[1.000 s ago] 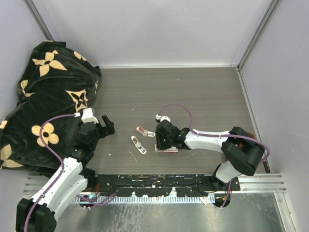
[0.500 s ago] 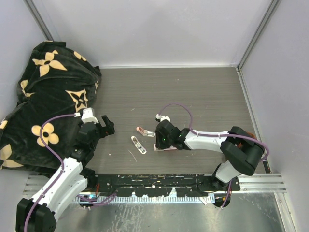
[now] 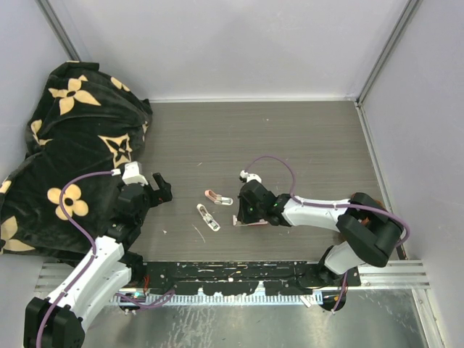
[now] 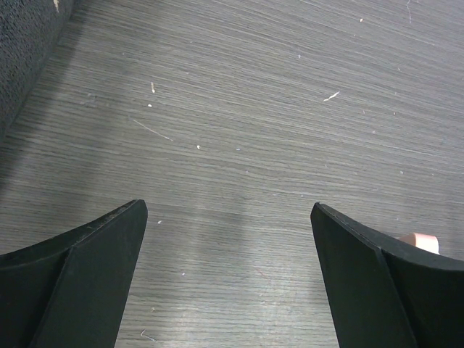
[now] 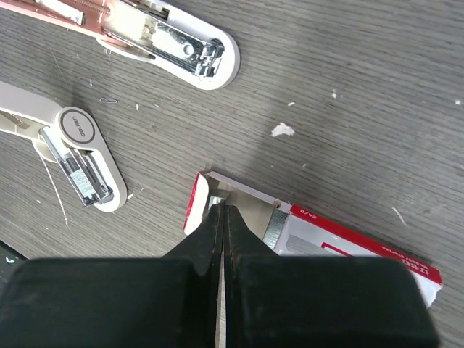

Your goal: Load the staples into the stapler

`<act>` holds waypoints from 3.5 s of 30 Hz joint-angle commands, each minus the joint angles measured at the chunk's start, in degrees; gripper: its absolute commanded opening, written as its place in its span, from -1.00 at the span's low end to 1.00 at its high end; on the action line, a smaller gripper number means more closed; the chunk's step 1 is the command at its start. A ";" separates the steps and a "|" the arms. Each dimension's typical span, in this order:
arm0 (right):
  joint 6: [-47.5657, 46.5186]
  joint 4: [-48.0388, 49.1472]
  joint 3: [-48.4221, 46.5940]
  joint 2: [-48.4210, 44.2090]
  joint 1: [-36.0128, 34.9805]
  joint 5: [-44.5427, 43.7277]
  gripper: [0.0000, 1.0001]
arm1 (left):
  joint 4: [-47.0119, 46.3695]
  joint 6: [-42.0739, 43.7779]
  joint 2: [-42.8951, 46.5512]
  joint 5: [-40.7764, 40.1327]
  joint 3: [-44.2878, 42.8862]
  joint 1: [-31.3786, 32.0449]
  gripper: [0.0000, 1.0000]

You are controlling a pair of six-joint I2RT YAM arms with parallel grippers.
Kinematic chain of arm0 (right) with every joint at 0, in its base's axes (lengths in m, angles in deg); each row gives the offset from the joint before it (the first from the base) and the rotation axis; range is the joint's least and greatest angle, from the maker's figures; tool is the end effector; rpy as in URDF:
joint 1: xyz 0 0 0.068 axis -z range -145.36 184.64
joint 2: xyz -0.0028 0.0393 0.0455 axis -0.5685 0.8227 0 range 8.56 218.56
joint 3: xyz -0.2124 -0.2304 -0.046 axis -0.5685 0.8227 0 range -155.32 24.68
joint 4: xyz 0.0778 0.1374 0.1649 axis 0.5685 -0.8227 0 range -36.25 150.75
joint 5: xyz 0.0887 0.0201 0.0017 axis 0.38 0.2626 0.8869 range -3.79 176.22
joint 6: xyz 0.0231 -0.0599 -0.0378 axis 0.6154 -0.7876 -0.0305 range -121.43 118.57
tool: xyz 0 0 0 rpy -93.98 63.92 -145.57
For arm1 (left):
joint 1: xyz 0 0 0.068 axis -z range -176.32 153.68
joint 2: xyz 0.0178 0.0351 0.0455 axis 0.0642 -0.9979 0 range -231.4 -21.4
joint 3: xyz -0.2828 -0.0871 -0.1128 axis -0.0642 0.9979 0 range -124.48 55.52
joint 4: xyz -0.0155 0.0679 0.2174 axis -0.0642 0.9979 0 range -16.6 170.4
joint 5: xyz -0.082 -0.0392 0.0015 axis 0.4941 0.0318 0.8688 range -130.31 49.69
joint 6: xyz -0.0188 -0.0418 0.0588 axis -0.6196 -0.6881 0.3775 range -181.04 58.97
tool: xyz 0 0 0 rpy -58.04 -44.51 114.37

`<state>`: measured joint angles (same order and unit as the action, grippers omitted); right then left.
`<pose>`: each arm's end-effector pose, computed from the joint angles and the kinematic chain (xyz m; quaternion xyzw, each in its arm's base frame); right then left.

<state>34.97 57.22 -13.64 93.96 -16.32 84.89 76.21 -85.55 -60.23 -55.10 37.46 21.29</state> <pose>0.1701 0.2076 0.2037 -0.1154 0.9343 0.2249 0.2512 0.1187 -0.0209 0.2354 -0.1204 0.8239 -0.0947 0.5456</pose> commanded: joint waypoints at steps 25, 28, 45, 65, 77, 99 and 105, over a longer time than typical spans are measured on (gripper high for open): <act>0.65 2.84 1.52 -3.54 2.53 3.34 -0.64 | -3.60 0.80 0.42 -0.34 -0.13 -0.19 0.96; 0.73 3.51 1.52 -2.91 2.53 3.47 -0.59 | -3.59 0.84 0.42 -0.33 -0.13 -0.20 0.96; 0.35 5.58 0.54 -0.03 2.53 3.03 -0.47 | -3.62 0.79 0.51 -0.33 -0.08 -0.18 0.96; -3.22 1.46 -1.22 -6.20 2.80 1.58 -0.32 | 5.65 1.09 1.45 -0.09 -10.15 3.86 0.79; -3.81 -2.29 5.81 -18.89 8.97 -3.54 -0.08 | 11.48 -14.94 -14.01 -10.11 -21.84 35.62 0.30; -0.46 -5.10 15.08 -34.31 12.76 -8.96 0.12 | 9.13 -21.05 -49.37 -9.08 -34.45 47.27 0.09; 0.15 -5.09 16.06 -35.44 12.81 -8.96 0.13 | 10.88 -20.58 -52.88 -10.98 -35.84 48.00 0.04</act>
<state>33.75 50.77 2.25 60.24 -3.84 77.24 86.72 -105.68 -112.25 -62.68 4.10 68.94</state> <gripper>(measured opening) 0.564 0.530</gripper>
